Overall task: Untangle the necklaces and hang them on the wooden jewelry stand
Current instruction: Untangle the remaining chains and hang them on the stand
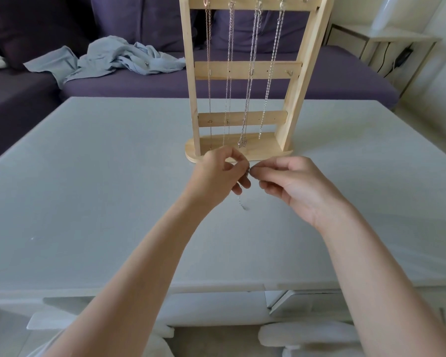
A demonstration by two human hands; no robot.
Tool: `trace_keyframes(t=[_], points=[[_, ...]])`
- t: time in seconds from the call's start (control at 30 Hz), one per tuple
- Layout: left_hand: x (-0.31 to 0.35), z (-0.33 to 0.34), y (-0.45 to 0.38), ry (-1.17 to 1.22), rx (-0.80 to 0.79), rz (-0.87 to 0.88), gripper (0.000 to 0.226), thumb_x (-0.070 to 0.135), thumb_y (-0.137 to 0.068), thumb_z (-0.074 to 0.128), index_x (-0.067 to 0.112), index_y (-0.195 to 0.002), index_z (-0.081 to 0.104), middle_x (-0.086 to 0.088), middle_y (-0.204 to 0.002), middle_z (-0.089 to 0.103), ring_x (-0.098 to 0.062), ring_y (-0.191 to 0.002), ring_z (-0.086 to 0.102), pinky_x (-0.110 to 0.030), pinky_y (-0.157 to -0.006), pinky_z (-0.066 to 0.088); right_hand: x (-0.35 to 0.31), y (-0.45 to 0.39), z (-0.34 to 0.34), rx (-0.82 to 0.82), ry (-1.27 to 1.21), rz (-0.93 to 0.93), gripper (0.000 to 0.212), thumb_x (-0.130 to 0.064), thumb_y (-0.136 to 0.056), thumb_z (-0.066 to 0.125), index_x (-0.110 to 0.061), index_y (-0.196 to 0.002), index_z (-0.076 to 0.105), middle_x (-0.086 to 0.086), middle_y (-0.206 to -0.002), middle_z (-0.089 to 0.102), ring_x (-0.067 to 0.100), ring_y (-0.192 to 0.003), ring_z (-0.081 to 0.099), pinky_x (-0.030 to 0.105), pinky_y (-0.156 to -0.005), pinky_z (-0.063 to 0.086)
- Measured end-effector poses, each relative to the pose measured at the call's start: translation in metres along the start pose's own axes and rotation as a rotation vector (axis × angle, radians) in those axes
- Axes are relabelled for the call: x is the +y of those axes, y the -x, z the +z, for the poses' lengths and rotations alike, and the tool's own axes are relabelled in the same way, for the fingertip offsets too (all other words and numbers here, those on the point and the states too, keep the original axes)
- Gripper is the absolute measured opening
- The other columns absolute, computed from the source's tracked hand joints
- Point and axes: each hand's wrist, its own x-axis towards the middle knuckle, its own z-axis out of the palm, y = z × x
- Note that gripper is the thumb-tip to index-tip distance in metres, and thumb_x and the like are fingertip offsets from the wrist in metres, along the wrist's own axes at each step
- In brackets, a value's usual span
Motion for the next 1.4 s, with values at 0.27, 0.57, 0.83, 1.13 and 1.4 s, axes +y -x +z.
trace_keyframes(t=[0.27,0.57,0.83,1.13,1.4], points=[[-0.0040,0.0021,-0.0001,-0.105,-0.021,0.030,0.019,0.013,-0.094,0.050,0.016,-0.076,0.052,0.010,-0.058,0.064,0.000,-0.044,0.056,-0.012,-0.045,0.039,0.0002,0.0003,-0.0008,-0.021,0.128,-0.034,0.009,0.001,-0.081,0.067,-0.006,-0.075,0.069,-0.004,-0.058,0.061,0.005,-0.052,0.052,0.014,-0.055,0.043],[-0.0041,-0.0002,0.0017,-0.131,-0.020,-0.005,0.013,0.015,-0.092,0.055,0.013,-0.079,0.059,0.005,-0.066,0.070,-0.003,-0.051,0.063,-0.011,-0.047,0.041,0.0030,-0.0006,-0.0001,0.024,0.241,-0.074,0.012,-0.002,-0.080,0.069,-0.008,-0.070,0.070,-0.001,-0.059,0.062,0.004,-0.049,0.051,0.012,-0.051,0.042],[0.0008,-0.0016,0.0035,-0.026,-0.041,-0.023,0.012,0.014,-0.091,0.057,0.014,-0.079,0.060,0.007,-0.057,0.065,-0.002,-0.047,0.057,-0.011,-0.047,0.041,0.0014,-0.0001,0.0013,0.002,0.152,-0.017,0.012,0.000,-0.081,0.065,-0.004,-0.071,0.067,0.001,-0.060,0.059,0.006,-0.052,0.051,0.014,-0.055,0.042],[0.0029,-0.0037,0.0039,0.313,-0.062,-0.310,0.012,0.015,-0.092,0.057,0.008,-0.087,0.066,0.004,-0.064,0.067,-0.004,-0.051,0.058,-0.013,-0.054,0.049,-0.0011,-0.0038,0.0036,0.053,-0.069,0.106,0.012,0.002,-0.082,0.058,-0.002,-0.071,0.060,0.006,-0.062,0.058,0.009,-0.047,0.049,0.017,-0.049,0.040],[0.0015,-0.0038,0.0046,0.195,-0.082,-0.296,0.005,0.013,-0.087,0.065,0.009,-0.088,0.068,0.002,-0.072,0.066,0.000,-0.053,0.058,-0.011,-0.055,0.049,-0.0022,-0.0002,0.0038,0.068,0.114,0.087,0.019,-0.005,-0.080,0.058,-0.007,-0.061,0.058,-0.001,-0.053,0.054,0.012,-0.046,0.043,0.018,-0.043,0.032]])
